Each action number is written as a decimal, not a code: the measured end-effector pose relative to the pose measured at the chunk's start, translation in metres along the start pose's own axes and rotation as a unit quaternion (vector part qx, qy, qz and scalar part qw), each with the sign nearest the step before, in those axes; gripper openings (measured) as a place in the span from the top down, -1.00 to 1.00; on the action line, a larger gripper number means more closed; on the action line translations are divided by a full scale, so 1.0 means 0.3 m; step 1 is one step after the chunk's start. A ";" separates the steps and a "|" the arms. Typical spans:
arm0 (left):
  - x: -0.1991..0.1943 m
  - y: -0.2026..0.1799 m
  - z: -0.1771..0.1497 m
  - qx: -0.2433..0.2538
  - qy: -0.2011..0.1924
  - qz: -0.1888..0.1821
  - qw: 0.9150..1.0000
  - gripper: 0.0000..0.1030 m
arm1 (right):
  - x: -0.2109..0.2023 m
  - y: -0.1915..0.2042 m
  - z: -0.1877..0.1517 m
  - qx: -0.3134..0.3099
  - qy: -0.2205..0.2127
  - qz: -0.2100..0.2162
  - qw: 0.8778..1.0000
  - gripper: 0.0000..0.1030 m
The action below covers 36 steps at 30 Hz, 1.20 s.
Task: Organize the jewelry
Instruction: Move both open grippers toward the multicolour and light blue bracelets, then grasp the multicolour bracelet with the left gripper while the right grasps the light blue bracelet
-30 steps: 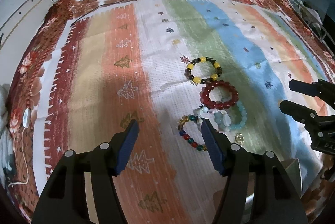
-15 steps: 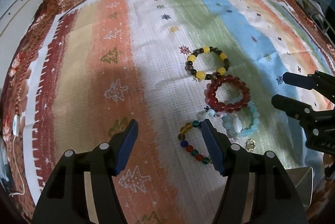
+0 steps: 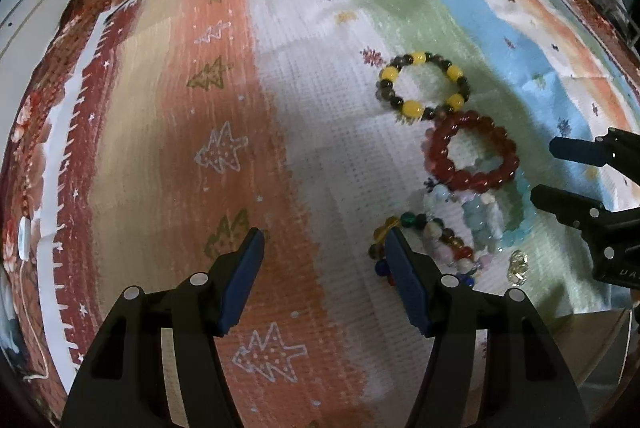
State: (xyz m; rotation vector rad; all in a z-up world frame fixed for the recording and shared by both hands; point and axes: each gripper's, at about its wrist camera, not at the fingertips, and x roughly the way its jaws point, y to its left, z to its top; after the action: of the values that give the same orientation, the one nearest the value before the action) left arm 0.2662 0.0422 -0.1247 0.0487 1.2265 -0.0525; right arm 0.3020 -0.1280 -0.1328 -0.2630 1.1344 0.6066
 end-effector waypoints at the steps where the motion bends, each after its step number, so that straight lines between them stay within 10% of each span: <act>1: 0.009 0.001 -0.003 0.000 0.004 0.000 1.000 -0.22 | 0.007 0.001 0.000 -0.002 0.002 0.001 1.000 -0.13; 23: 0.046 -0.024 -0.021 0.029 0.015 -0.002 0.999 -0.18 | 0.075 0.003 -0.012 -0.015 0.023 -0.011 1.000 0.18; 36: 0.050 -0.061 -0.041 0.042 0.014 -0.016 0.999 0.82 | 0.075 0.006 -0.014 -0.018 0.022 -0.006 1.000 0.75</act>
State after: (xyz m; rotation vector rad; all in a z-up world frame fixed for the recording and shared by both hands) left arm 0.2584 0.0247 -0.1432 0.1034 1.2520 -0.1326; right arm 0.3043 -0.1215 -0.1546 -0.3143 1.1639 0.6129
